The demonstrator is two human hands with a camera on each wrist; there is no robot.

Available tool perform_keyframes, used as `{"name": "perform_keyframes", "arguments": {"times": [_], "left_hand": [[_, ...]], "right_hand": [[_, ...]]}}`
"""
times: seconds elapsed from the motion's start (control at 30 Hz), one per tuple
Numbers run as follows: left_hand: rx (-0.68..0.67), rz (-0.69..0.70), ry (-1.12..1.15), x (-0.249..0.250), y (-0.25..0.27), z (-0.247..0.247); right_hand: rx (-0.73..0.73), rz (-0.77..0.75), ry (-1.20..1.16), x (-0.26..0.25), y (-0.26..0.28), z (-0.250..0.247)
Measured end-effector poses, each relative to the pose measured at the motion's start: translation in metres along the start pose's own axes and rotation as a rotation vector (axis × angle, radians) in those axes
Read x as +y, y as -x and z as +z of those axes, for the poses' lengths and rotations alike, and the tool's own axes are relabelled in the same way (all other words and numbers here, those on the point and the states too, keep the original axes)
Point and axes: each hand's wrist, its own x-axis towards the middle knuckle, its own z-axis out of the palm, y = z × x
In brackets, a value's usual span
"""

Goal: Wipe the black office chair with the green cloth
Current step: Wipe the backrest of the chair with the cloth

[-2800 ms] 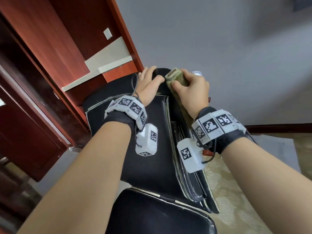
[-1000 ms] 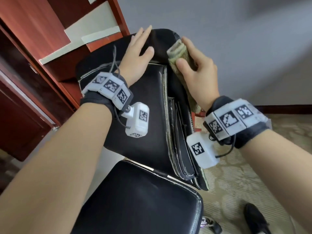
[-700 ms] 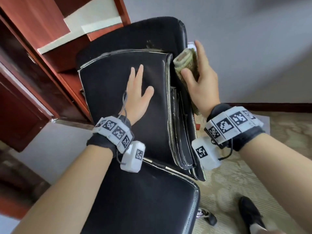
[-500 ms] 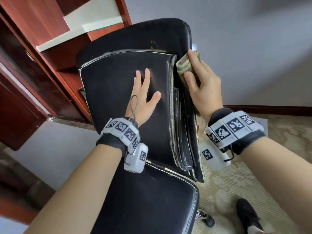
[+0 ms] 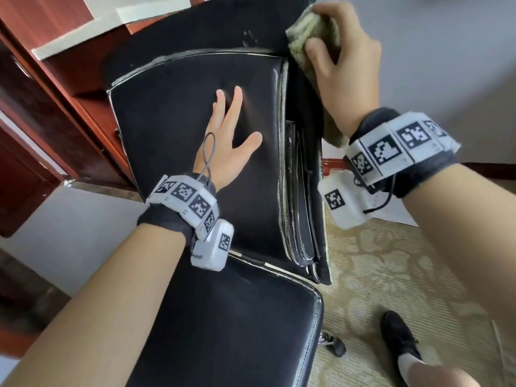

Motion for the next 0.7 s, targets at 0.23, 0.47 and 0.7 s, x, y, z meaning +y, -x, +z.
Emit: {"name": "perform_keyframes", "arguments": {"times": [0.23,0.47,0.7], "left_hand": [[0.024,0.010,0.014,-0.001,-0.001,0.004],[0.012,0.004,0.036,-0.002,-0.002,0.002],[-0.008,-0.038,0.147,0.001,0.000,0.001]], "right_hand": [[-0.035,0.039,-0.107,0.026,0.061,0.004],[-0.065,0.121,-0.110,0.040,0.091,-0.002],[0.019,0.118,-0.125,0.004,0.016,0.005]]}}
